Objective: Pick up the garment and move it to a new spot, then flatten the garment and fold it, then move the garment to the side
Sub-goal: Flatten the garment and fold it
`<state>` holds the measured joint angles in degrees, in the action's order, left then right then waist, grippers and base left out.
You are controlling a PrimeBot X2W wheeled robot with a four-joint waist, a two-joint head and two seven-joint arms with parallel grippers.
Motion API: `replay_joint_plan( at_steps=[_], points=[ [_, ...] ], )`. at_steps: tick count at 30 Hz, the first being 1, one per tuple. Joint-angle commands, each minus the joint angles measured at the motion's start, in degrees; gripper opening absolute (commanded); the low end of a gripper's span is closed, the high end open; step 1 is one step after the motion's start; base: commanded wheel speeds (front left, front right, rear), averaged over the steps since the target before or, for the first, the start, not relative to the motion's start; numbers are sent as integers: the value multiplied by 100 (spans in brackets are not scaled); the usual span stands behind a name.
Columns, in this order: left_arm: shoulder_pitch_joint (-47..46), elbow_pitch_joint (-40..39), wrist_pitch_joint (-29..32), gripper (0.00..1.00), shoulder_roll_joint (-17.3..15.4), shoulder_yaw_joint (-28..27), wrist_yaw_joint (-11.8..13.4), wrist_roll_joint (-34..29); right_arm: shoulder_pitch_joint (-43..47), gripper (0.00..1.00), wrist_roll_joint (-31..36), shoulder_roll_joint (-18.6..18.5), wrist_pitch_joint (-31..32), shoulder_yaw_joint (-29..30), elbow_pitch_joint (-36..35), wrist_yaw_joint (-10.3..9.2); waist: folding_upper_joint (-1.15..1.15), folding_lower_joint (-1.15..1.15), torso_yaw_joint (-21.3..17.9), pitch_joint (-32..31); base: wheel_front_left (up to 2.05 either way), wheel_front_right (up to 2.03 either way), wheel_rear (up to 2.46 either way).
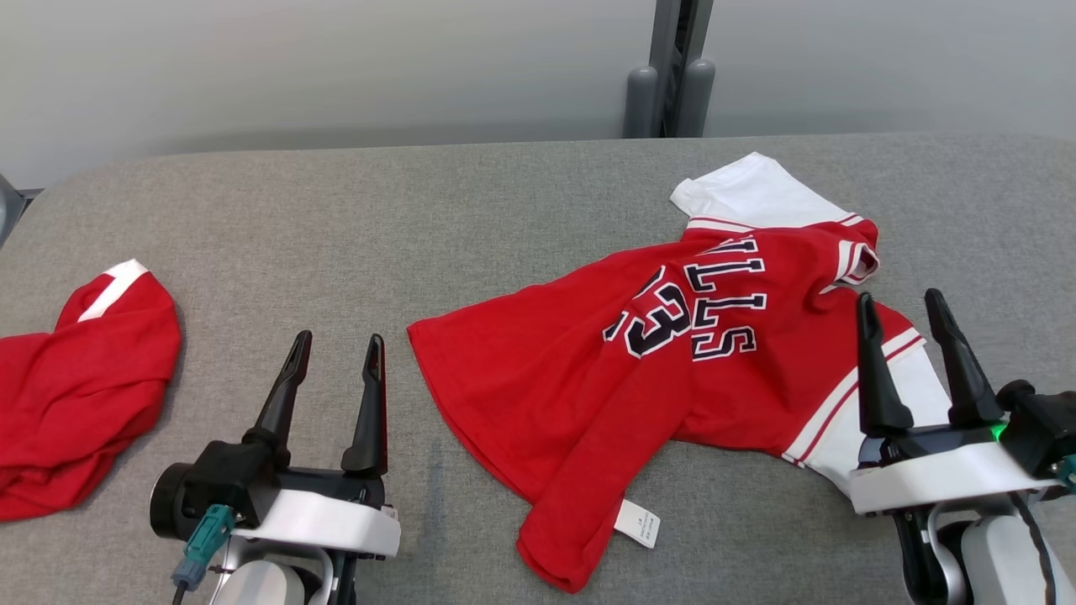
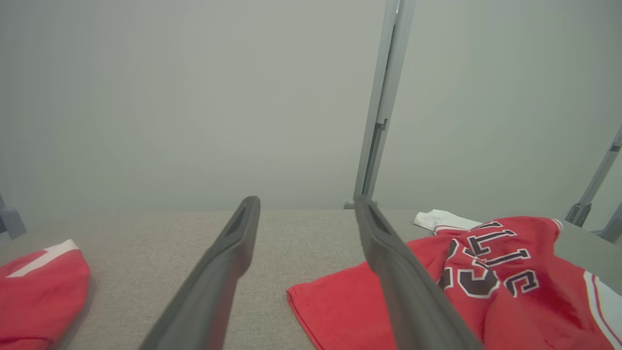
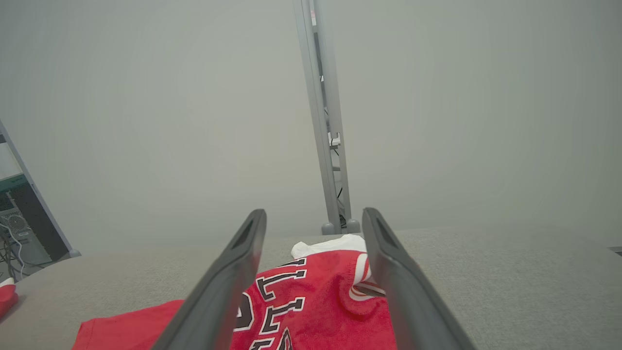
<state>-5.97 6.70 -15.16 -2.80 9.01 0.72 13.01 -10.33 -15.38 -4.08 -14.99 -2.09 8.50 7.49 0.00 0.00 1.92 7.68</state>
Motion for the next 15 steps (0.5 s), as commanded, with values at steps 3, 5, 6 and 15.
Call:
replay_joint_plan(
  at_steps=[3,5,6,15],
  points=[
    [43,34,-9,100,-16,6,55,48,116,100,107,-11,-17,-61,-69,1,0,0,18,13,0,0,0],
    [46,44,-9,100,-20,8,84,59,151,100,195,-2,-17,-138,-77,1,0,0,20,30,0,0,0],
    [55,47,-9,100,-19,14,97,61,148,100,233,-2,-17,-156,-83,1,0,0,16,43,0,0,0],
    [-161,308,-9,100,-19,-20,2,-105,38,100,295,32,-17,-205,-155,1,0,0,-105,261,0,0,0]
  ],
)
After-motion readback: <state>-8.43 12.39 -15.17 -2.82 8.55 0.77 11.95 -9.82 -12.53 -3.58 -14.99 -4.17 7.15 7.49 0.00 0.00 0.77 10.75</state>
